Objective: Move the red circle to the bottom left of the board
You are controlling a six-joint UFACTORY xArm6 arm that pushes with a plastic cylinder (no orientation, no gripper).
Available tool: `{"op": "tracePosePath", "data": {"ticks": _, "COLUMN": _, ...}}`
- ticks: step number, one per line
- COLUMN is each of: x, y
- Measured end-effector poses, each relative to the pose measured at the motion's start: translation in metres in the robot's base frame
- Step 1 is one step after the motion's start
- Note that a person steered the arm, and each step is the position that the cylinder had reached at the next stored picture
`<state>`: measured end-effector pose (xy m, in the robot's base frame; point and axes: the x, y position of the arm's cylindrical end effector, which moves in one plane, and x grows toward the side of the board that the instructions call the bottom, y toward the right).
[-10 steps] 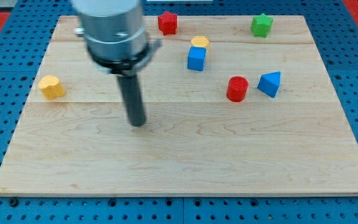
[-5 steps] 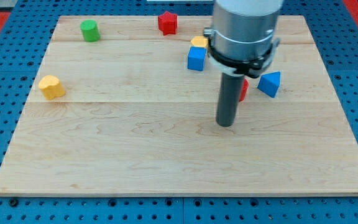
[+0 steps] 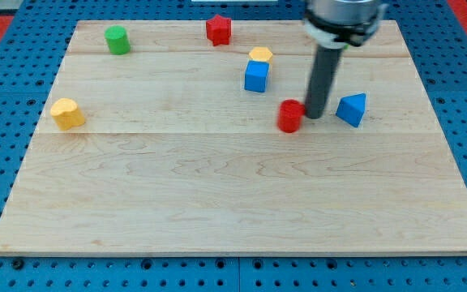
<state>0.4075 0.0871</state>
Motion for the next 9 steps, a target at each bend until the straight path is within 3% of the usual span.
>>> {"op": "tracePosePath", "data": {"ticks": 1, "x": -0.005, "y": -0.024}}
{"op": "tracePosePath", "data": {"ticks": 2, "x": -0.027, "y": -0.02}}
{"op": "tracePosePath", "data": {"ticks": 4, "x": -0.028, "y": -0.02}}
{"op": "tracePosePath", "data": {"ticks": 6, "x": 0.004, "y": -0.05}}
{"op": "tracePosePath", "data": {"ticks": 7, "x": 0.013, "y": -0.016}}
{"op": "tracePosePath", "data": {"ticks": 8, "x": 0.021, "y": -0.03}}
{"op": "tracePosePath", "data": {"ticks": 9, "x": 0.035, "y": -0.113}}
